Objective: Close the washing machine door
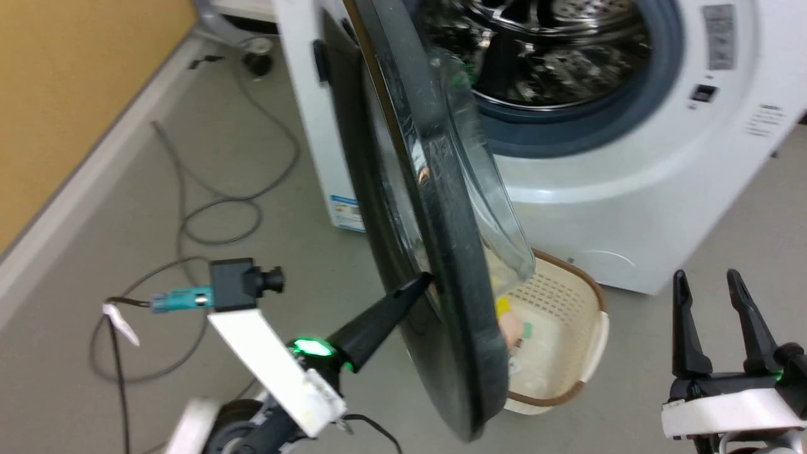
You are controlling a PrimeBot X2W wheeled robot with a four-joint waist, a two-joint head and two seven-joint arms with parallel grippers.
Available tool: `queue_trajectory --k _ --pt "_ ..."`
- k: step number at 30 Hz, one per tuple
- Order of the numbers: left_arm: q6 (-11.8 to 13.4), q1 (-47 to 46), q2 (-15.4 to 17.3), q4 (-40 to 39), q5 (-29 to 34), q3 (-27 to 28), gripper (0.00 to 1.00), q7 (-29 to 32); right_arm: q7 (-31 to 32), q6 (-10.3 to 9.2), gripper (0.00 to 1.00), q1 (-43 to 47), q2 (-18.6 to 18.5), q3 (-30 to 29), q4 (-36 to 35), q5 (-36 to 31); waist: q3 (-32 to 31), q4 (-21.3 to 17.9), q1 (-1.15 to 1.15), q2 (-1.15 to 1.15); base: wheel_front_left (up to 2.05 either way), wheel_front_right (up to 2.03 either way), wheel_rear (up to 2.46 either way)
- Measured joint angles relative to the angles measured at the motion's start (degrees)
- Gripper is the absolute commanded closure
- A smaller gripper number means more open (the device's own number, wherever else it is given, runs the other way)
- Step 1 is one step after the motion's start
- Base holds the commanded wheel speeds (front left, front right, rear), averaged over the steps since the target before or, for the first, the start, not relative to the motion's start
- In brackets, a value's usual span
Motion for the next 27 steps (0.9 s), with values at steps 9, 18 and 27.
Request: queue_trajectory --k 9,18,27 --pt "0.0 -3.7 -1.1 7.2 -1.5 -7.6 1.00 -10.4 0.0 0.00 0.00 -1.4 0.0 1.2 0.0 0.3 1.0 -7.8 0.00 0.00 0.00 0.00 0.00" --pt "0.0 -5.7 -1.1 18.0 -3.6 -13.2 1.00 -17.4 0.0 0.00 0.00 -1.7 0.0 1.9 0.1 0.6 2.0 -12.6 0.00 0.00 0.00 0.00 0.00" --pt "0.0 -7.4 2.1 18.8 -2.5 -16.9 1.00 -24.9 0.0 0.00 0.00 -1.7 0.0 1.7 0.7 0.9 1.3 -12.6 0.00 0.00 0.00 0.00 0.00"
